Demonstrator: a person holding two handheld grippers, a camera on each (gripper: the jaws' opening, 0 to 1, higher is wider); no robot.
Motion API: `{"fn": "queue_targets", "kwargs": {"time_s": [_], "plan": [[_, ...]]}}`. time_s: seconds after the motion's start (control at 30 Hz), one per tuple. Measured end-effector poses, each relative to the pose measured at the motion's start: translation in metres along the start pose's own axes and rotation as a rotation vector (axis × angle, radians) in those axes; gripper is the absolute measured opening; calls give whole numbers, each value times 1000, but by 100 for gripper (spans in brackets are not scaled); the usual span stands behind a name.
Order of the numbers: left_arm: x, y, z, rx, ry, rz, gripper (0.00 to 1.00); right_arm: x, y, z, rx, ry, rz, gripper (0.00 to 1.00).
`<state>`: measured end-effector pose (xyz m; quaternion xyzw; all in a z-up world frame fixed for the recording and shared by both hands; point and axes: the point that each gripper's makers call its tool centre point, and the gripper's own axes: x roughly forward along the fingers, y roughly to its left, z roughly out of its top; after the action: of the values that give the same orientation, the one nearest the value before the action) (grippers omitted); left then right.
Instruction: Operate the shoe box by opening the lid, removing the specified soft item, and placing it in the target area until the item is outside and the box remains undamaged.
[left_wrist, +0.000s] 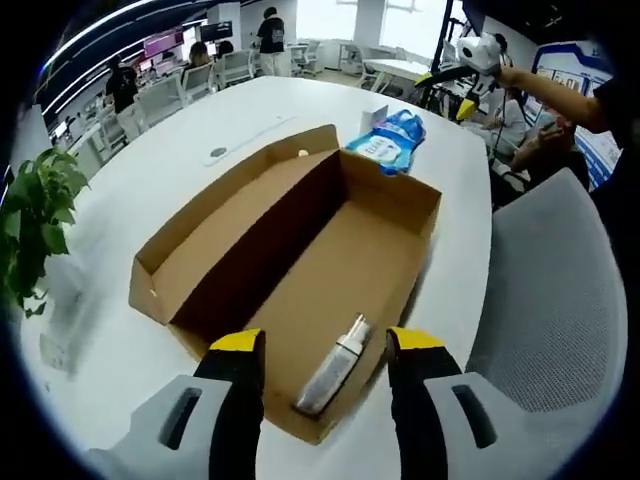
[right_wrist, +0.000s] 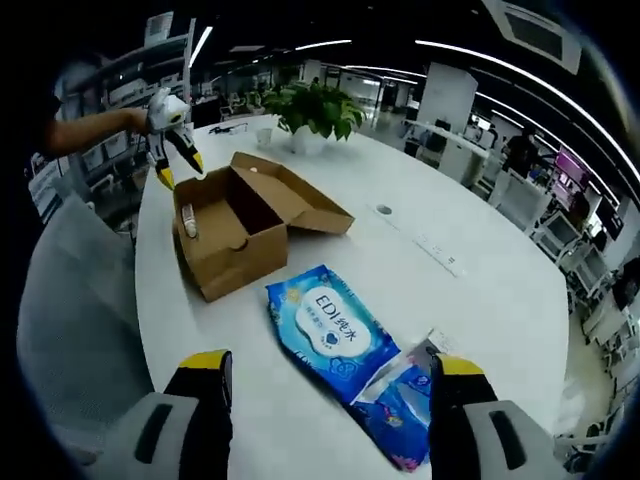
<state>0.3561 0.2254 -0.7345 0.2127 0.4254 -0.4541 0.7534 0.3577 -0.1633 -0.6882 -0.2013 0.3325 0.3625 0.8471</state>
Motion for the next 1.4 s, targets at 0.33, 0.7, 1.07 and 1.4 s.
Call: {"fn": "queue_targets", "kwargs": {"time_s": [0.33,0.7,1.07,1.4], "plan": [[16,6,-2,116,111,-81,50,-14,46,6,80,-54,40,90],[36,1,-14,250,246,-192,52,-25,77,10,132,-109,50,93],[57,-1,-28,363,355,-259,56,-38,92,1,195,-131,16,94],[66,-12,-37,440,402,-333,49,-44,88,-8,247,-131,-20,94]]}}
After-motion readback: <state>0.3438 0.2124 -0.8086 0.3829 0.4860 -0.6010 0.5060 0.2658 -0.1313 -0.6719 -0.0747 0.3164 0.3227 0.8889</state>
